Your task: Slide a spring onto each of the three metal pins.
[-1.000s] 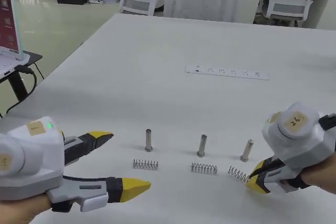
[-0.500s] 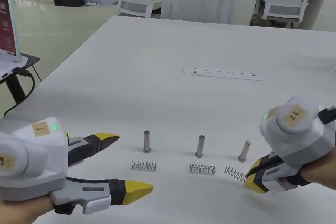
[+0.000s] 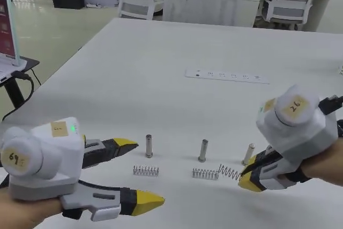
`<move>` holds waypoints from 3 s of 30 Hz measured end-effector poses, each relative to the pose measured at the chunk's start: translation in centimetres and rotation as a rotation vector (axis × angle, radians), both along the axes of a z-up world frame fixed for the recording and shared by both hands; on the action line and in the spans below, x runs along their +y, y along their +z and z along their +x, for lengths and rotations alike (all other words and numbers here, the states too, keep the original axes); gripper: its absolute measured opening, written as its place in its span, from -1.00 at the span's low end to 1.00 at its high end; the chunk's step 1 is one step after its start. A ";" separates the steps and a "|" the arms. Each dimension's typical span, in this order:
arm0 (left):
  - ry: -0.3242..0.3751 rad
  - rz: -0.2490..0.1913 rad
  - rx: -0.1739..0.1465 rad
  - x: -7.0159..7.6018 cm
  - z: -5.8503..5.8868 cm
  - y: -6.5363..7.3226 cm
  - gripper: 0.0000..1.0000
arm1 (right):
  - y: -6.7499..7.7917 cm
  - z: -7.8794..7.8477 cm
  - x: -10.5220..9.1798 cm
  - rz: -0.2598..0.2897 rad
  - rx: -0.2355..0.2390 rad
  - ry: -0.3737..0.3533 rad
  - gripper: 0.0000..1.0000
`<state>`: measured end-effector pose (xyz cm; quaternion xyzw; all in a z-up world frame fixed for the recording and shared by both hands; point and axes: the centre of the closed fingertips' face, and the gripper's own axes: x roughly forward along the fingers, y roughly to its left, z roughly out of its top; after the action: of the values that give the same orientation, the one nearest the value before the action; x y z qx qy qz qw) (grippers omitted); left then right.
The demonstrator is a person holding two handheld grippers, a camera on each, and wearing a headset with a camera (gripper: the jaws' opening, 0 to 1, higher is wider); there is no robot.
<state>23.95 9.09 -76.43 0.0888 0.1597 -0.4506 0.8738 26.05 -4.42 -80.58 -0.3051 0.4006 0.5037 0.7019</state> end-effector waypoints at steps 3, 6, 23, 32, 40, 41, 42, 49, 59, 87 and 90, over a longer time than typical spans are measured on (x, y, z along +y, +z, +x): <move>-0.031 0.011 -0.009 -0.6 0.1 0.4 0.28 | 0.6 -0.4 0.5 0.008 0.004 0.017 -0.84; -0.051 0.002 -0.011 -1.1 0.3 0.9 0.25 | 1.1 -0.6 0.9 0.017 0.008 0.028 -0.84; -0.213 0.067 -0.002 -4.4 -0.3 0.4 -0.03 | 2.2 -1.9 3.3 -0.009 0.009 0.135 -0.84; -0.287 0.108 -0.023 -5.6 -0.8 0.3 -0.21 | 2.0 -2.7 4.0 -0.033 0.022 0.180 -0.84; -0.347 0.122 -0.032 -6.6 -1.3 0.1 -0.41 | 2.1 -3.3 4.4 -0.042 0.025 0.213 -0.84; -0.353 0.124 -0.032 -6.7 -1.4 0.1 -0.45 | 2.1 -3.4 4.5 -0.042 0.027 0.217 -0.84; -0.360 0.126 -0.032 -6.8 -1.5 0.0 -0.47 | 2.1 -3.6 4.5 -0.042 0.030 0.223 -0.84; -0.396 0.136 -0.051 -7.2 -1.9 -0.2 -0.62 | 2.0 -4.2 4.7 -0.048 0.034 0.254 -0.84; -0.419 0.163 -0.079 -7.4 -2.0 -0.4 -0.83 | 2.3 -4.6 5.1 -0.048 0.035 0.273 -0.84; -0.424 0.223 -0.114 -7.4 -1.7 -1.1 -0.94 | 5.3 -4.7 6.6 0.035 -0.008 0.253 -0.85; -0.419 0.217 -0.117 -7.4 -1.6 -1.0 -0.95 | 5.6 -4.6 6.8 0.045 -0.019 0.257 -0.85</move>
<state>22.38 1.69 -77.44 0.2394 0.1345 -0.5965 0.7542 21.43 2.41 -75.01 -0.3428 0.3403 0.5955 0.6420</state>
